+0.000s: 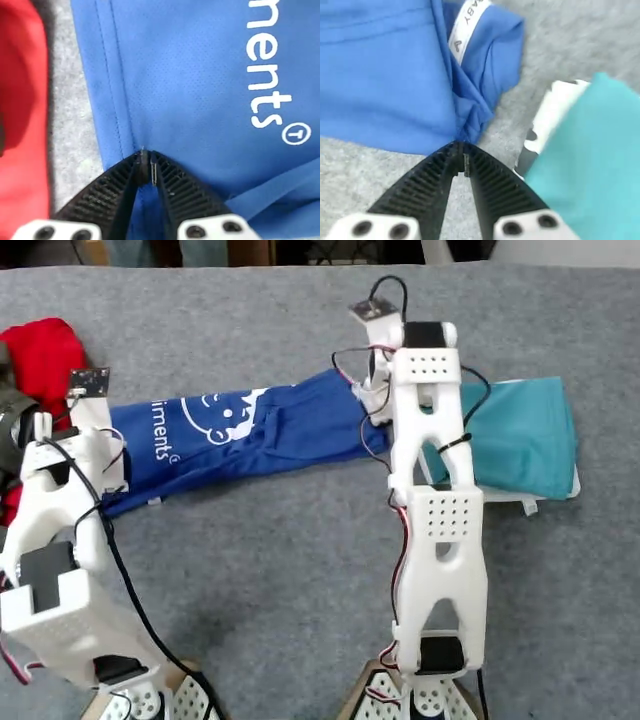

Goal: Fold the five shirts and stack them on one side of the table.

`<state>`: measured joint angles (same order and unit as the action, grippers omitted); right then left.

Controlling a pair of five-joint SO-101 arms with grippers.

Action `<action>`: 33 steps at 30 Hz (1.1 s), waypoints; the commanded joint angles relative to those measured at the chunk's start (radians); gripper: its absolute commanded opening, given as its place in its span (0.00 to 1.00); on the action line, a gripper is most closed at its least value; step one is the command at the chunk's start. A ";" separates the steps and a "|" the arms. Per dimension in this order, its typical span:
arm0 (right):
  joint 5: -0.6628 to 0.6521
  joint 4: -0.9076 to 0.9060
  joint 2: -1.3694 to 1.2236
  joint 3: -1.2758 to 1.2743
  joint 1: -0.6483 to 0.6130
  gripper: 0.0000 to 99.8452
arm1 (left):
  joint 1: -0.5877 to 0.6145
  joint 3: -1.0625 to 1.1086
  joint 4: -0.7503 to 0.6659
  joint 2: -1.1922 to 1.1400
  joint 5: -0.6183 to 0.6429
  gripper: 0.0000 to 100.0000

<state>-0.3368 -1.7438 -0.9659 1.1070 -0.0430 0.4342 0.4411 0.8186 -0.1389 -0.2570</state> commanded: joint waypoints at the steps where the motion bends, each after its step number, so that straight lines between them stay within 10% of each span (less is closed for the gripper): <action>1: -0.005 -0.023 0.042 0.071 0.017 0.01 | 0.024 0.005 0.032 0.127 -0.006 0.05; 33: -0.002 -0.021 0.070 0.196 -0.063 0.01 | 0.008 0.160 0.301 0.473 -0.005 0.05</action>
<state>-0.3368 -1.7576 -0.9536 1.2283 -0.0951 0.4450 0.6805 1.0625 0.2401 -0.2570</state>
